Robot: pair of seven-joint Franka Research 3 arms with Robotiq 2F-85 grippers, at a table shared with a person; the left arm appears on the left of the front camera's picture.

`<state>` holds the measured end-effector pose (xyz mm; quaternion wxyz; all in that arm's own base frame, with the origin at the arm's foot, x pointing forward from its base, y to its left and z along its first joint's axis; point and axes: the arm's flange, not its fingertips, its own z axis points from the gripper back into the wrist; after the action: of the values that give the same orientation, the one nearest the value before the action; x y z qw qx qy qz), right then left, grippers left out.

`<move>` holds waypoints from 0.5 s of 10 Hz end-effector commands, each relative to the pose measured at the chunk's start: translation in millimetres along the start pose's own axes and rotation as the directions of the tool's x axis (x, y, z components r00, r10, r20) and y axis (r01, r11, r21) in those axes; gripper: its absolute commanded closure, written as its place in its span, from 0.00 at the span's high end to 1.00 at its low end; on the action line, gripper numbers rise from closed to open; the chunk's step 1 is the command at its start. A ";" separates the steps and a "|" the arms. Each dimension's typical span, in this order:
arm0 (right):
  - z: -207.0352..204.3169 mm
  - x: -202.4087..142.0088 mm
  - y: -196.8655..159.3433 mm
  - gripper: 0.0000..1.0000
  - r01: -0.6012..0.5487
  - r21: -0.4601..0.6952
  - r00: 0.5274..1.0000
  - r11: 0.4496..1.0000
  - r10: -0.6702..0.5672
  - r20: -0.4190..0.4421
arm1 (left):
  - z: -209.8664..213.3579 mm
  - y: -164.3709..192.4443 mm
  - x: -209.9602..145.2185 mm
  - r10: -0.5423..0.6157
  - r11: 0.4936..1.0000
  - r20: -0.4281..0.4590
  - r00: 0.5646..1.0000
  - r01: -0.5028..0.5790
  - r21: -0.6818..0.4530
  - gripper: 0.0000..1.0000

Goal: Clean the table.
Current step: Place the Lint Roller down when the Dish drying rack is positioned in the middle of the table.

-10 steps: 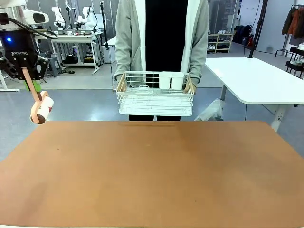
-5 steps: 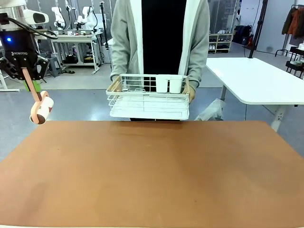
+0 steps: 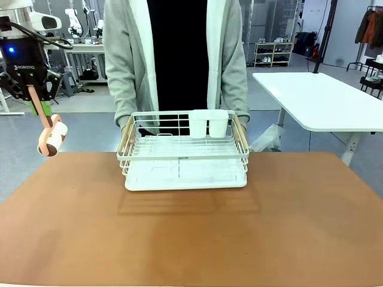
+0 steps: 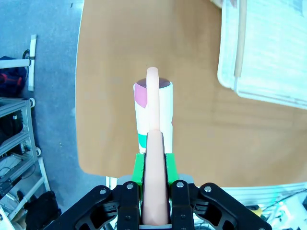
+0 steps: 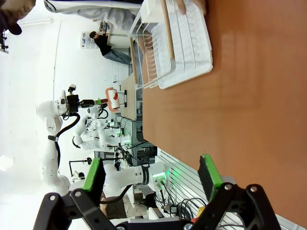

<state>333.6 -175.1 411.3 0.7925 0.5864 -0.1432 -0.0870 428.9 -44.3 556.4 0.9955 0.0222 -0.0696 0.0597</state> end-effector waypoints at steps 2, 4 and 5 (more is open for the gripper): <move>-0.9 -1.2 2.7 1.00 -0.003 0.013 1.000 1.000 0.003 0.008 | 5.5 1.2 0.2 -0.003 1.000 -0.010 1.000 0.003 0.008 0.21; -0.9 -1.2 2.7 1.00 -0.003 0.013 1.000 1.000 0.003 0.008 | 5.5 1.2 0.2 -0.003 1.000 -0.010 1.000 0.003 0.008 0.21; -0.9 -1.2 2.7 1.00 -0.003 0.013 1.000 1.000 0.003 0.008 | 5.5 1.2 0.2 -0.003 1.000 -0.010 1.000 0.003 0.008 0.21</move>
<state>333.6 -175.1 411.3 0.7925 0.5864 -0.1432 -0.0870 428.9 -44.3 556.4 0.9955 0.0222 -0.0696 0.0597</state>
